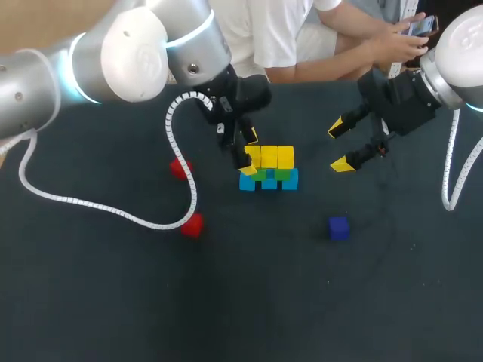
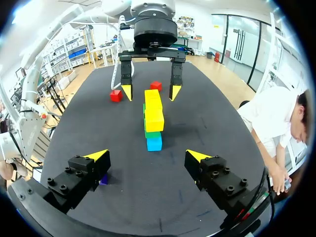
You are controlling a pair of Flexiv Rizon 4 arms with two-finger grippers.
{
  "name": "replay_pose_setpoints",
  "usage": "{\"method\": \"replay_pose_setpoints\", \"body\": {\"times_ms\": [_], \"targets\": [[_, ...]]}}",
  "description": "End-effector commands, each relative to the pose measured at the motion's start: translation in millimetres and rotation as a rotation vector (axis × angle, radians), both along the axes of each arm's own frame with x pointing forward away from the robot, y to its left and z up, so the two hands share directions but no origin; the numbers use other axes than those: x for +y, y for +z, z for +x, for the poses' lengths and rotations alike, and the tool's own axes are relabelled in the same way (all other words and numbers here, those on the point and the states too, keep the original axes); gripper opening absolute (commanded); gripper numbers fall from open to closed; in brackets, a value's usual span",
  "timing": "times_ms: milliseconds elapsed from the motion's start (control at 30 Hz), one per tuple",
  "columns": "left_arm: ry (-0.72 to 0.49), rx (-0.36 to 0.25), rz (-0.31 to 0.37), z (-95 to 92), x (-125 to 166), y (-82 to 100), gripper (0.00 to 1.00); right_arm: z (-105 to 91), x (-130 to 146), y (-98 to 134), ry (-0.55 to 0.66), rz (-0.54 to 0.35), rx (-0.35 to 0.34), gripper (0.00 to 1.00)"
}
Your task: Place the blue cubes, place green cubes on the blue cubes, place the yellow cubes on the green cubes, then place the red cubes on the yellow cubes, and place purple cube on the red cubes.
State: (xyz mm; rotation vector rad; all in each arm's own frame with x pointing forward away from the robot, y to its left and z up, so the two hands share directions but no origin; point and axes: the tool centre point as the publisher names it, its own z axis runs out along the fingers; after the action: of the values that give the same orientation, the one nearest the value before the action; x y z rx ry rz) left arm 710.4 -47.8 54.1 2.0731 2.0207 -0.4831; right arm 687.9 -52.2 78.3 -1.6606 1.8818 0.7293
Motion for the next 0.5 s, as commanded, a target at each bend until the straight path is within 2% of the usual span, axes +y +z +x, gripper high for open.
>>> {"method": "replay_pose_setpoints", "body": {"times_ms": [33, 100, 267, 500], "targets": [[0.014, -0.030, -0.045, -9.4, 9.2, 6.8, 1.00, -0.5, -0.2, -0.1, 0.000, 0.001, -0.002, 1.00], [0.004, -0.045, -0.126, -12.6, 12.5, 11.3, 1.00, -0.5, -0.2, -0.1, 0.000, 0.001, -0.002, 1.00], [-0.020, -0.064, -0.196, -23.7, 21.5, 24.8, 1.00, -0.5, -0.2, -0.1, 0.000, 0.001, -0.002, 1.00], [-0.045, -0.059, -0.226, -40.5, 27.1, 37.2, 1.00, -0.5, -0.2, -0.1, 0.000, 0.001, -0.002, 1.00]]}}
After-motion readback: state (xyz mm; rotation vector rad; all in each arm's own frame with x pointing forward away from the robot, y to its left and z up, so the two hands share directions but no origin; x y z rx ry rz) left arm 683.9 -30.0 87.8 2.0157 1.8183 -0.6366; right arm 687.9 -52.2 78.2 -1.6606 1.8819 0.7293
